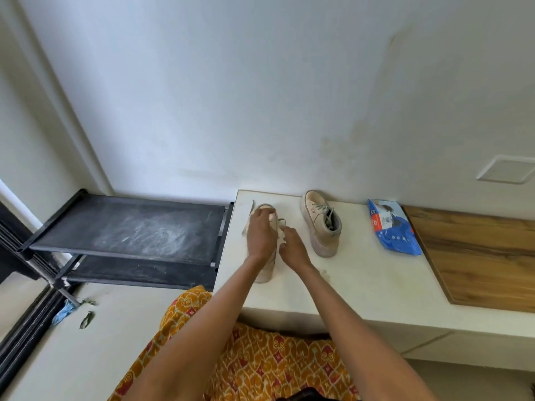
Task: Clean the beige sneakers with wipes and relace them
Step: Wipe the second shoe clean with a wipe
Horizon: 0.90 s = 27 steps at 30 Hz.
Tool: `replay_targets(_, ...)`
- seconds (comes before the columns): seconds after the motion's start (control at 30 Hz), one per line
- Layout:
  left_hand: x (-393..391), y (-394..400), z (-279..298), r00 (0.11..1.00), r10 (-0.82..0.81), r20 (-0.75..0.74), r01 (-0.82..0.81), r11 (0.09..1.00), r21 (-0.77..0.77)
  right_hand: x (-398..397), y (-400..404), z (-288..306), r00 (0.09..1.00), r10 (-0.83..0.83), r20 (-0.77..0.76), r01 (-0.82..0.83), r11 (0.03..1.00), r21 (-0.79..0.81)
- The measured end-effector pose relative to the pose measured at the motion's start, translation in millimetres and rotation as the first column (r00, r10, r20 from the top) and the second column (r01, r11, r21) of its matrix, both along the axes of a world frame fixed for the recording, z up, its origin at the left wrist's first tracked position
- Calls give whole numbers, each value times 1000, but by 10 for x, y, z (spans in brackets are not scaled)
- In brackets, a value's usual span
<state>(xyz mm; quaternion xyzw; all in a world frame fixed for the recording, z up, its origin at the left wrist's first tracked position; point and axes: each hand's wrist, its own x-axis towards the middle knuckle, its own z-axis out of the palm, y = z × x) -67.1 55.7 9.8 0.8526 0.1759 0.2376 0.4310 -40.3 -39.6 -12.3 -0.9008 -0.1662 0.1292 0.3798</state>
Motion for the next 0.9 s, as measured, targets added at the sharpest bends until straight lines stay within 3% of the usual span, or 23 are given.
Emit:
replay_targets(0.17,96,462,-183,929,-147,-340,99,983,-154,59,190,14,997,67,-39,-69,996,-49)
replay_targets(0.33,-23,580,-232,929,-183,-321,142,979,-147,48,62,-11,1000,-7,29,8,998,-60)
replay_targets(0.47,-222,621,-314,913,-230,-337,201,972,-121,-92,-48,-18,997,16,73,2,972,-233)
replay_targets(0.57,-377,695,-300,845,-287,-451,283,956,-77,-166,-118,47,982,61,180,5,939,-344)
replay_targets(0.7,-410,776,-67,743,-317,-589,406,914,19,-79,-136,282,939,31,341,63,963,-262)
replay_targets(0.8,-352,779,123,715,-382,-585,422,903,-75,-22,-44,510,906,76,416,36,966,-256)
replay_targets(0.9,-370,649,239,671,-445,-593,385,893,-235,-47,54,570,907,133,399,-20,961,-274)
